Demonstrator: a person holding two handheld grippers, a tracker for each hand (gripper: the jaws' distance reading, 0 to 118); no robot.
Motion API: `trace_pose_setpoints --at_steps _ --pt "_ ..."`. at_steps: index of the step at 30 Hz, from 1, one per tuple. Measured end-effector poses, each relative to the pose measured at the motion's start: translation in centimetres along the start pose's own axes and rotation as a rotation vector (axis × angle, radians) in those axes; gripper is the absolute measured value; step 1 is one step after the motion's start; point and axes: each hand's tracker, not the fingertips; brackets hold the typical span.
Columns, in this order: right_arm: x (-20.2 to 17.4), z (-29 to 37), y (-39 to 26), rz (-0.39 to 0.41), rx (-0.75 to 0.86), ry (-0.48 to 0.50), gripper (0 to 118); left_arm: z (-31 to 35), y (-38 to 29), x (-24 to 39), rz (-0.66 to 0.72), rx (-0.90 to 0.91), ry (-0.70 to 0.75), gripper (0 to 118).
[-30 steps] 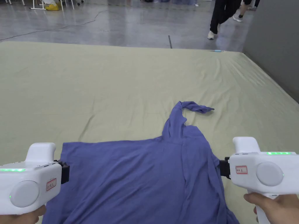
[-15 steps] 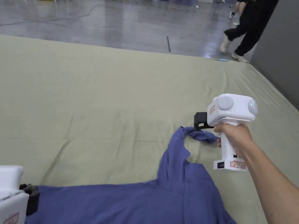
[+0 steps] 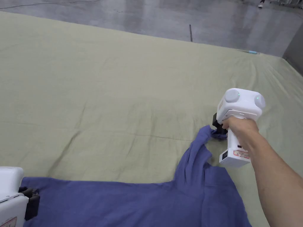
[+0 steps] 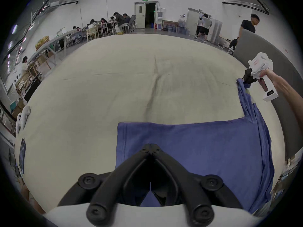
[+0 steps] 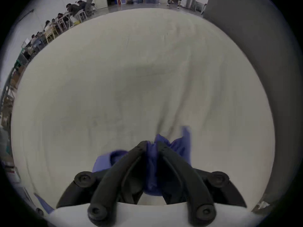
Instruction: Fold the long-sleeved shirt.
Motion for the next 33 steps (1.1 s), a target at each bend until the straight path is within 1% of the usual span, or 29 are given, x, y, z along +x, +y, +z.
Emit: trace_pose_setpoints --at_steps 2,3,6,7,10,12,13,14,16,18,20,21,23,24,26,27,28,29,30,31,32,33 --pt "0.0 2.2 -1.0 0.003 0.022 0.075 12 1.3 0.0 -0.1 0.007 0.014 -0.009 0" --pt "0.1 3.6 -1.5 0.004 0.046 0.079 13 2.1 0.0 -0.2 0.006 0.029 -0.012 0" --pt "0.6 10.5 -4.5 0.028 0.164 0.145 12 4.5 0.0 -0.6 0.016 0.060 -0.013 0" --pt "0.9 12.8 -5.7 0.051 0.198 0.168 13 5.4 -0.1 -0.8 0.020 0.074 -0.015 0" --pt "1.9 20.7 -12.0 0.107 0.325 0.211 13 8.0 -0.8 -1.1 0.019 0.104 -0.021 0" --pt "2.7 25.1 -17.0 0.128 0.378 0.240 13 9.4 -1.7 -1.6 0.019 0.123 -0.035 0" --pt "3.2 26.8 -19.7 0.145 0.394 0.271 13 10.2 -2.2 -1.7 0.021 0.134 -0.042 0" --pt "3.6 28.3 -22.5 0.131 0.405 0.282 13 10.9 -2.6 -1.8 0.022 0.146 -0.049 0" --pt "4.2 29.1 -27.5 0.124 0.401 0.294 13 12.2 -3.7 -1.9 0.024 0.146 -0.053 0" --pt "4.3 28.6 -32.4 0.108 0.369 0.285 13 13.1 -4.9 -1.8 0.022 0.143 -0.055 0" --pt "4.2 26.7 -36.6 0.086 0.310 0.271 13 13.0 -5.9 -1.9 0.016 0.134 -0.060 0" --pt "4.1 25.0 -38.5 0.062 0.238 0.259 13 12.9 -6.4 -1.8 0.012 0.125 -0.065 0" --pt "3.9 21.7 -41.9 0.030 0.146 0.273 13 12.8 -7.4 -1.7 0.009 0.110 -0.070 0" --pt "3.6 20.1 -43.2 0.022 0.096 0.255 13 13.1 -8.0 -1.2 0.010 0.097 -0.070 0" --pt "3.5 17.5 -44.9 0.016 0.049 0.228 13 13.0 -8.7 -1.1 0.010 0.079 -0.086 0" --pt "3.5 16.8 -45.4 0.008 0.045 0.202 23 13.0 -8.9 -1.0 0.013 0.074 -0.088 0" --pt "3.7 16.4 -45.7 0.011 0.050 0.202 50 12.6 -9.2 -1.1 0.013 0.070 -0.091 0" --pt "3.8 16.5 -45.9 0.014 0.051 0.196 92 12.6 -9.3 -1.0 0.013 0.068 -0.092 0" --pt "4.1 17.3 -45.8 0.015 0.048 0.198 118 12.8 -9.5 -1.0 0.015 0.066 -0.090 0" --pt "4.4 18.1 -45.9 0.015 0.051 0.201 118 13.1 -9.5 -1.0 0.016 0.067 -0.092 0" --pt "4.8 19.8 -46.0 -0.001 0.106 0.239 117 13.2 -9.5 -0.9 0.019 0.071 -0.095 0" --pt "5.0 21.3 -45.8 -0.015 0.184 0.257 117 13.5 -9.6 -1.0 0.021 0.078 -0.098 0"
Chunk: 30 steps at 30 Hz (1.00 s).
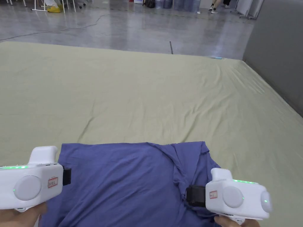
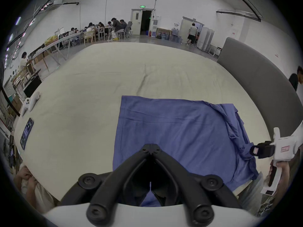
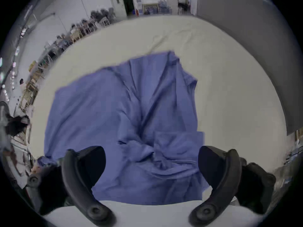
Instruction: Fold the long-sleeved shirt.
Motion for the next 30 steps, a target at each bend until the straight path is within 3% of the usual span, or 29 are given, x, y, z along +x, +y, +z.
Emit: trace_pose_setpoints --at_steps 4,5,6,7,11,16,17,19,20,26,29,30 --pt "0.3 4.7 0.5 -0.018 0.136 0.004 114 0.4 0.0 0.1 -0.004 0.021 0.001 0" --pt "0.2 5.2 0.9 -0.014 0.119 0.005 100 0.3 -0.1 0.1 -0.003 0.018 0.002 0" --pt "0.2 4.4 1.7 -0.009 0.119 0.002 38 0.0 -0.1 -0.1 -0.002 0.015 0.001 0" --pt "0.0 4.3 2.0 -0.013 0.117 -0.013 2 -0.2 -0.2 0.1 -0.003 0.010 0.001 0" --pt "-0.5 3.0 3.4 0.023 0.114 -0.001 2 -1.8 1.0 -0.5 0.001 -0.013 -0.002 0" --pt "-1.2 0.8 4.5 0.056 0.083 0.005 2 -7.0 7.4 -1.6 0.013 -0.021 0.018 0" --pt "-1.3 0.3 4.7 0.056 0.074 0.009 2 -8.6 8.6 -1.9 0.010 -0.031 0.020 10" --pt "-1.5 -0.5 4.8 0.050 0.055 0.018 2 -12.9 11.1 -2.7 0.033 -0.087 0.054 103" --pt "-1.6 -0.9 4.8 0.049 0.046 0.019 2 -14.9 11.9 -3.2 0.048 -0.143 0.081 118" --pt "-1.3 -2.8 4.6 0.034 -0.012 0.004 2 -23.6 13.6 -4.1 -0.034 -0.346 0.183 114" --pt "-1.0 -3.3 4.6 0.039 -0.029 -0.021 2 -24.1 12.5 -3.7 0.020 -0.364 0.157 111" --pt "-0.9 -3.4 4.7 0.041 -0.032 -0.027 2 -23.9 12.5 -3.5 0.020 -0.360 0.174 98"
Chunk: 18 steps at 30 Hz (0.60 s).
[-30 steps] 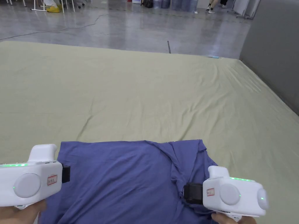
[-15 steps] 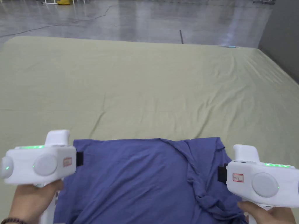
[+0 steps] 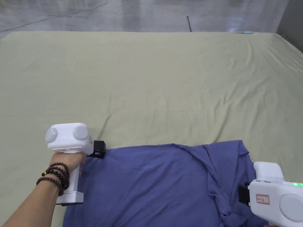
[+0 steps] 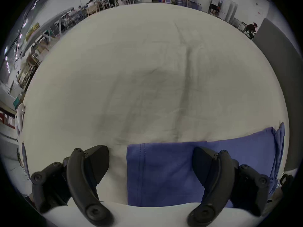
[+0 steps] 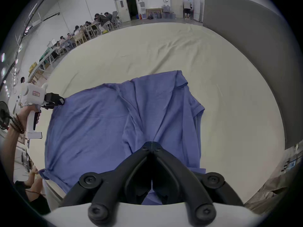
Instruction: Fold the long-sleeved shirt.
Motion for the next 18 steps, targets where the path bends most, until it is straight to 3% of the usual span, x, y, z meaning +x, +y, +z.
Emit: trace_pose_setpoints --at_steps 1,2,3,4,5,14,15,16,17,18 --pt "0.1 -0.1 0.1 0.001 0.000 -0.006 2 1.0 -0.4 0.3 -0.011 0.003 0.005 76" --pt "0.2 -0.2 0.2 0.001 -0.002 -0.012 2 2.0 -0.5 0.6 -0.055 0.021 -0.007 76" --pt "0.2 -0.3 0.5 0.000 -0.004 -0.019 2 3.4 -0.7 1.0 -0.098 0.050 -0.036 64" --pt "0.3 -0.4 0.8 0.000 -0.004 -0.021 2 4.6 -1.0 1.6 -0.145 0.090 -0.034 39" --pt "0.4 -0.5 1.3 0.001 -0.004 -0.020 2 5.1 -1.0 1.4 -0.146 0.089 -0.073 1" --pt "1.9 -2.8 14.2 0.035 0.087 0.003 2 9.8 -0.7 1.7 -0.162 0.179 -0.100 2" --pt "2.1 -3.8 16.0 0.041 0.070 -0.003 8 10.0 -0.6 1.7 -0.168 0.186 -0.102 2" --pt "2.3 -4.5 17.2 0.039 0.044 0.001 38 10.3 -0.6 1.7 -0.170 0.191 -0.102 2" --pt "2.6 -5.9 18.7 0.042 0.008 0.006 86 10.0 -0.2 1.7 -0.169 0.192 -0.101 2" --pt "2.9 -7.5 19.9 0.047 -0.036 0.000 115 10.0 -0.1 1.7 -0.168 0.193 -0.101 2"
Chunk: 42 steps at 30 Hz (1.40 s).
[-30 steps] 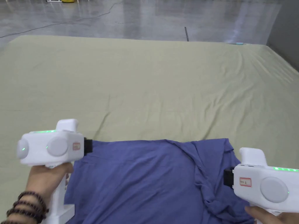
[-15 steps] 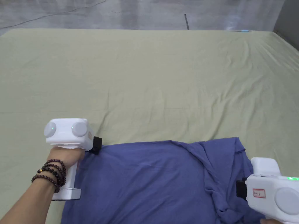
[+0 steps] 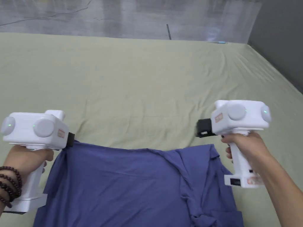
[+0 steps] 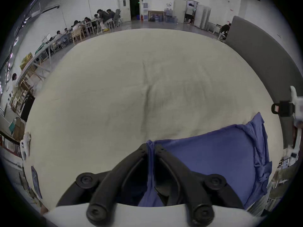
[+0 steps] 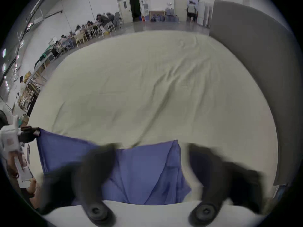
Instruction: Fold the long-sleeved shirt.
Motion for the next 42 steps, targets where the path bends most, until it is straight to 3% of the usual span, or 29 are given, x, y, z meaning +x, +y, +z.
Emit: trace_pose_setpoints --at_steps 3,6,8,11,13,14,16,18,23,30,36,42 --pt "0.8 -4.2 1.1 -0.004 -0.151 -0.032 110 -0.6 0.2 -0.1 0.010 -0.008 -0.001 2" --pt "2.0 -7.6 1.4 -0.024 -0.237 -0.033 108 -1.2 0.2 -0.4 0.018 -0.019 0.000 2" --pt "2.0 -8.7 1.2 -0.006 -0.260 -0.043 101 -1.6 0.0 -0.3 0.018 -0.028 0.004 2" --pt "1.6 -10.3 0.6 0.009 -0.340 -0.094 79 -2.1 -0.1 -0.4 0.023 -0.037 0.005 2" --pt "1.5 -9.9 0.3 -0.062 -0.300 -0.023 36 -2.2 -0.1 -0.4 0.025 -0.037 0.006 2" --pt "1.1 -9.3 0.2 -0.088 -0.304 -0.005 36 -2.3 0.0 -0.4 0.024 -0.036 0.006 2" --pt "0.0 -8.6 0.1 -0.058 -0.276 0.037 20 -2.0 -0.2 -0.1 0.024 -0.035 0.007 2" --pt "-1.1 -8.1 -0.2 0.027 -0.265 -0.047 20 -1.4 -0.2 0.0 0.033 -0.011 0.005 2" --pt "-0.4 -2.5 0.0 -0.027 -0.111 -0.009 20 3.1 -0.4 -0.2 0.032 0.080 -0.017 2" --pt "-1.3 9.0 -1.8 0.069 0.016 0.029 20 10.2 -1.7 -1.3 0.026 0.170 -0.025 2" --pt "-1.7 16.7 -11.9 0.095 0.138 0.123 20 14.8 -10.8 -1.6 0.065 0.194 -0.048 2" --pt "-1.6 18.9 -23.1 0.117 0.097 0.149 20 17.5 -21.9 -0.9 0.082 0.153 0.009 2"
